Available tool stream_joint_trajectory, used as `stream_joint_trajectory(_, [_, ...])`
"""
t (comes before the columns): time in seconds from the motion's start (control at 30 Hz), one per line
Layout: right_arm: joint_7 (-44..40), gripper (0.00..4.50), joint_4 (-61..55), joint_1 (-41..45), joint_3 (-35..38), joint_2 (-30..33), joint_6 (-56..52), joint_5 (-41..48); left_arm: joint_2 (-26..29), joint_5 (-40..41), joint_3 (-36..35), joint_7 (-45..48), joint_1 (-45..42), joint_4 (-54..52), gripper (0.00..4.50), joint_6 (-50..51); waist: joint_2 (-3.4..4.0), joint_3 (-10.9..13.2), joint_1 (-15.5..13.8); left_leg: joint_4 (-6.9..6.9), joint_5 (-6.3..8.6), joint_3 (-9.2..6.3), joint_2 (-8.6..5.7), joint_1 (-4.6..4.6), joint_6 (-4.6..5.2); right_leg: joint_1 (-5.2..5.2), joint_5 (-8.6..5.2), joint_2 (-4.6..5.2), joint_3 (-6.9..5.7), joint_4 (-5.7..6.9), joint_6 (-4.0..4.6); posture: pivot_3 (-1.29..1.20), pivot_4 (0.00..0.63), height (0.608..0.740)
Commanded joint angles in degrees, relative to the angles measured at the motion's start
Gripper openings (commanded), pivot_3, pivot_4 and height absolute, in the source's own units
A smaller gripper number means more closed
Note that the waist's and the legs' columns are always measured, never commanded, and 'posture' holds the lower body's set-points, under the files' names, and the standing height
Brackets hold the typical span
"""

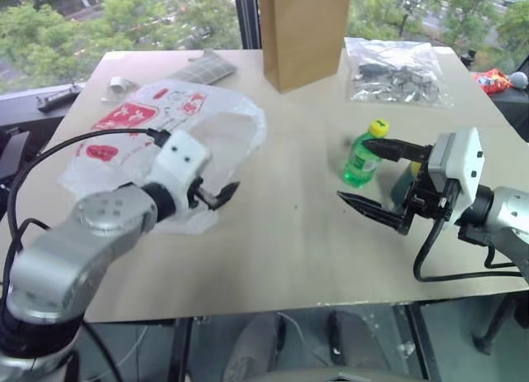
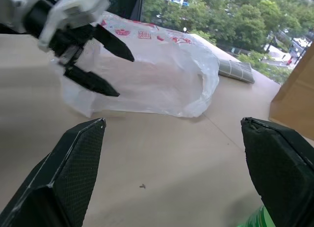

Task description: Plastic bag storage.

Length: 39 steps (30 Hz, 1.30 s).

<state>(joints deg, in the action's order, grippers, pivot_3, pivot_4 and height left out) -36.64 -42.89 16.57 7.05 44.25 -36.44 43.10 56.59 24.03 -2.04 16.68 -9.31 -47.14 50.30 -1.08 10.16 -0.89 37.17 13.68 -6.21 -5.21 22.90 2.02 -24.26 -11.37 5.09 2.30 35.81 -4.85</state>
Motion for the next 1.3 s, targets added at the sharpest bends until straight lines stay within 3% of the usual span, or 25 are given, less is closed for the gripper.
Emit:
stream_joint_trajectory(0.03, [-0.68, 4.50, -0.20, 1.20, -0.73, -0.98, 2.05, -0.69, 1.18, -9.59, 2.25, -0.98, 4.55, -4.85, 4.47, -8.24, 0.03, 0.01, 0.01, 0.00, 0.01, 0.03, 0.01, -0.01, 0.00, 0.00, 0.00, 0.02, 0.02, 0.00, 0.00, 0.00, 0.150, 0.740])
stream_joint_trajectory(0.17, [-1.91, 4.50, 0.93, 1.44, -1.72, -1.34, 2.81, -1.69, -4.72, -8.73, -3.63, -2.94, 2.99, -6.59, 4.47, -4.89, 0.00, 0.01, -0.06, 0.02, 0.14, 0.00, 0.06, -0.02, 0.26, 0.01, 0.00, -0.09, -0.05, 0.02, -0.01, 0.00, 0.150, 0.740])
stream_joint_trajectory(0.4, [-2.88, 4.50, 3.10, 3.12, -4.00, -3.25, 4.07, -3.54, -4.41, -17.82, -4.93, -7.75, 6.06, -8.68, 4.47, 9.53, 0.02, 0.01, 0.29, 0.06, 0.05, 0.00, 0.09, -0.05, 0.41, 0.02, 0.01, -0.21, -0.06, 0.04, -0.02, 0.00, 0.150, 0.740])
stream_joint_trajectory(0.77, [-3.88, 4.50, 2.68, 2.22, -2.03, -2.77, 3.83, -3.51, -9.04, -24.18, 12.48, -14.09, -9.17, 2.36, 4.47, 25.71, 0.00, 0.01, 0.19, 0.13, 0.08, -0.14, 0.04, -0.06, 0.34, 0.09, 0.01, -0.20, -0.20, 0.08, -0.03, 0.00, 0.150, 0.740])
stream_joint_trajectory(0.87, [-3.01, 4.50, 1.57, 1.41, -1.60, -2.67, 3.73, -3.69, -10.17, -26.94, 15.26, -15.45, -12.69, 10.03, 3.72, 23.76, 0.00, 0.01, 0.18, 0.11, 0.04, -0.13, 0.05, -0.06, 0.37, 0.05, 0.01, -0.21, -0.17, 0.09, -0.03, 0.00, 0.150, 0.740])
stream_joint_trajectory(1.03, [-0.67, 4.50, -0.50, 0.43, -1.83, -3.13, 3.15, -3.85, -13.06, -30.31, 17.66, -16.26, -13.97, 17.03, 1.66, 19.62, -0.01, 0.01, 0.15, 0.10, -0.07, -0.11, 0.03, -0.04, 0.19, 0.03, 0.01, -0.18, -0.14, 0.08, -0.03, 0.00, 0.150, 0.740])
stream_joint_trajectory(1.1, [0.36, 4.50, -1.42, 0.14, -1.60, -3.16, 2.55, -3.23, -14.88, -31.27, 16.94, -16.78, -14.01, 19.73, 0.57, 17.38, -0.01, 0.01, 0.08, 0.10, -0.08, -0.11, 0.01, -0.02, 0.15, 0.02, 0.01, -0.15, -0.14, 0.08, -0.03, 0.00, 0.150, 0.740])
stream_joint_trajectory(1.17, [0.80, 4.50, -1.79, -0.22, -1.32, -2.90, 2.32, -2.97, -16.53, -32.12, 16.00, -17.10, -15.01, 21.91, 0.05, 15.47, -0.01, 0.01, 0.05, 0.10, -0.06, -0.13, 0.01, -0.02, 0.12, 0.02, 0.02, -0.15, -0.15, 0.09, -0.03, 0.00, 0.150, 0.740])
stream_joint_trajectory(1.3, [1.33, 4.50, -1.80, -0.06, -1.51, -2.77, 2.22, -3.20, -17.91, -32.57, 13.13, -16.16, -15.49, 23.17, 0.05, 11.40, -0.02, 0.01, 0.12, 0.11, -0.05, -0.15, 0.02, -0.01, 0.13, 0.02, 0.02, -0.15, -0.17, 0.09, -0.03, 0.00, 0.150, 0.740])
